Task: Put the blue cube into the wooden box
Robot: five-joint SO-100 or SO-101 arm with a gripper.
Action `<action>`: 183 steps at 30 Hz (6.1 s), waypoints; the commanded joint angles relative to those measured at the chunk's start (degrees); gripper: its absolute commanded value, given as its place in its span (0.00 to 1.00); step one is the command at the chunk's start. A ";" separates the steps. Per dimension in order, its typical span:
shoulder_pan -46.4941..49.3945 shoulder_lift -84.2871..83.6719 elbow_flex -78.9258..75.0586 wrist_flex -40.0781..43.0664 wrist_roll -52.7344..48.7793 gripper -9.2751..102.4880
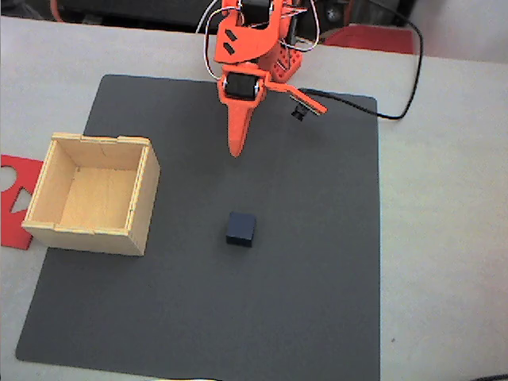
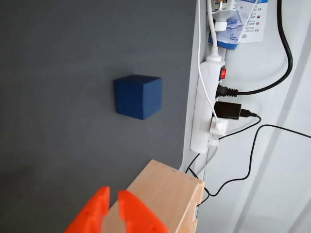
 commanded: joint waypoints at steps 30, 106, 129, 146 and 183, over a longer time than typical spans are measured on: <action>-0.18 0.70 -0.26 -0.88 -0.18 0.08; -2.90 -104.41 -89.65 32.43 -3.69 0.37; -0.97 -119.36 -100.99 28.65 -9.23 0.36; -2.46 -124.19 -103.36 26.89 -9.23 0.34; 16.70 -122.34 -148.01 54.49 -10.90 0.08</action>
